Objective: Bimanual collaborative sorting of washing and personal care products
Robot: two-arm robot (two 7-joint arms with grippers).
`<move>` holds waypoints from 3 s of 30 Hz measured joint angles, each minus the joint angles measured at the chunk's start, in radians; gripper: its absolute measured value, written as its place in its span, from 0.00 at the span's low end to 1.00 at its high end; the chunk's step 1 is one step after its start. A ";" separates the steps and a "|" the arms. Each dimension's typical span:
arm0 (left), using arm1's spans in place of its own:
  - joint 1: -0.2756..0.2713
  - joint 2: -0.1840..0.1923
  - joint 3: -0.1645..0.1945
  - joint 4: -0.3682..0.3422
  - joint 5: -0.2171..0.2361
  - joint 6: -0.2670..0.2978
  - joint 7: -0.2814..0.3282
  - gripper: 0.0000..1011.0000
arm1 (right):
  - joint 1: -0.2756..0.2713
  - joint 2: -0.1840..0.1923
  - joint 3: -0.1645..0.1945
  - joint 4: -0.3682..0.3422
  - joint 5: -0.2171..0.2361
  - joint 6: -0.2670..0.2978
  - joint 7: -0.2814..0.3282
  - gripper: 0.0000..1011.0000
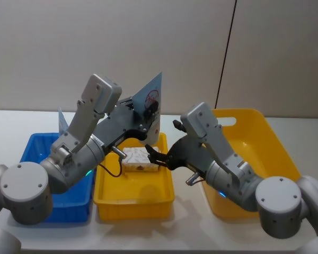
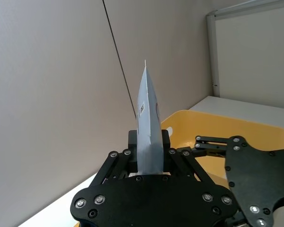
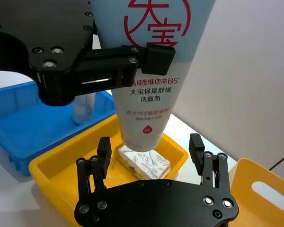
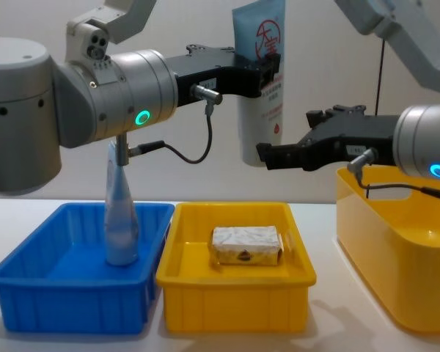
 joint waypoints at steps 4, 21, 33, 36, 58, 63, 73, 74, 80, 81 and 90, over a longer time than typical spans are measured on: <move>0.000 0.000 0.000 0.000 0.000 0.000 0.000 0.22 | 0.021 -0.006 -0.011 0.025 -0.002 -0.006 0.003 0.99; 0.000 0.000 0.000 0.000 0.000 0.000 0.000 0.22 | 0.101 -0.035 -0.040 0.118 0.000 -0.019 0.024 0.99; 0.000 0.000 0.000 0.000 0.000 0.000 0.000 0.22 | 0.139 -0.054 -0.057 0.163 0.019 -0.006 0.040 0.71; 0.000 0.000 0.000 0.000 0.000 0.000 0.000 0.22 | 0.143 -0.058 -0.061 0.168 0.021 -0.003 0.040 0.63; 0.000 0.000 0.000 0.000 0.000 -0.001 0.000 0.60 | 0.141 -0.071 -0.046 0.163 0.039 0.029 -0.008 0.46; 0.000 0.000 0.000 0.000 0.000 -0.001 0.000 0.75 | 0.137 -0.083 -0.029 0.161 0.039 0.046 -0.039 0.40; 0.000 0.000 0.000 0.000 0.000 0.000 0.000 0.99 | 0.126 -0.121 0.021 0.161 0.033 0.090 -0.143 0.26; 0.000 0.000 0.000 0.000 0.000 0.000 0.000 0.99 | 0.125 -0.125 0.027 0.162 0.031 0.094 -0.153 0.26; 0.000 0.000 0.000 0.000 0.000 0.000 0.000 0.99 | 0.120 -0.149 0.060 0.168 0.021 0.115 -0.220 0.20; 0.000 0.000 0.000 0.000 0.000 0.000 0.000 0.99 | 0.120 -0.149 0.060 0.168 0.021 0.115 -0.220 0.19; 0.000 0.000 0.000 0.000 0.000 0.000 0.000 0.99 | 0.116 -0.185 0.114 0.186 0.000 0.162 -0.332 0.17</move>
